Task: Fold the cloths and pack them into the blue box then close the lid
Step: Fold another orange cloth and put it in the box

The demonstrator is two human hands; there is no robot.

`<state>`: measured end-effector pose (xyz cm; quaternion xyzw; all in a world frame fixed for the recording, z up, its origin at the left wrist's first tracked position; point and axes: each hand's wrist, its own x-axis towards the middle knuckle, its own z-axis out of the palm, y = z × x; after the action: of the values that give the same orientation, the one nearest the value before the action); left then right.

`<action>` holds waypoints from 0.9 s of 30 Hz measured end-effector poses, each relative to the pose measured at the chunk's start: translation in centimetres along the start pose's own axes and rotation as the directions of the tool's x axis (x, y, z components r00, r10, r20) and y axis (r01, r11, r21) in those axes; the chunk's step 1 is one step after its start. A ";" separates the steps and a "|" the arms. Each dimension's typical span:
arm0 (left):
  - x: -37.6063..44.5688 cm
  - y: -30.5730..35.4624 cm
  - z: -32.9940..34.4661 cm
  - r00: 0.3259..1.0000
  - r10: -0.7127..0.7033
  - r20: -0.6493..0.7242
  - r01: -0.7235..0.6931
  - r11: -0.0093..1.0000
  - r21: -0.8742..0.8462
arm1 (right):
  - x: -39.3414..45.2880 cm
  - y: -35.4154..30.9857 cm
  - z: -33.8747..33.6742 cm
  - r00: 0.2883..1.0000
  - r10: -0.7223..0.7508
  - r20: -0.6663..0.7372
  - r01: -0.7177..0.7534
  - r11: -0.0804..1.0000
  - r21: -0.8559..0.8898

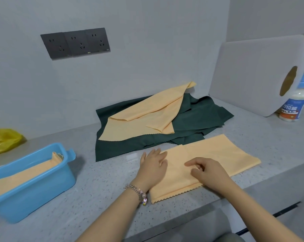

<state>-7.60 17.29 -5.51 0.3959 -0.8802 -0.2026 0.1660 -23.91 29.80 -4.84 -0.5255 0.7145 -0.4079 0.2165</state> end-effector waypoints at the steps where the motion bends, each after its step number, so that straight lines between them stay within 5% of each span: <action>1: 0.1 -0.1 0.3 1.000 0.001 0.031 -0.002 0.999 0.047 | 0.0 0.0 0.1 1.000 -0.004 -0.008 0.004 1.000 -0.019; 6: 0.3 -0.4 0.9 0.990 0.005 0.141 -0.052 0.943 0.328 | 0.1 0.0 0.6 0.999 -0.026 -0.029 0.021 0.989 -0.145; 18: -4.6 -1.3 -5.5 0.998 0.039 -0.041 -0.020 0.923 0.384 | -0.4 -1.2 1.9 0.964 -0.145 0.223 0.216 0.915 -0.340; 27: -8.7 -3.1 -8.6 0.999 -0.052 0.007 0.044 0.908 0.417 | 1.9 -4.5 4.6 0.917 -0.188 0.353 0.324 0.866 -0.380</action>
<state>3.77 20.11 -0.77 0.4419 -0.8945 -0.0176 0.0648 -18.67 25.87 -3.61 -0.7076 0.6678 -0.1794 0.1456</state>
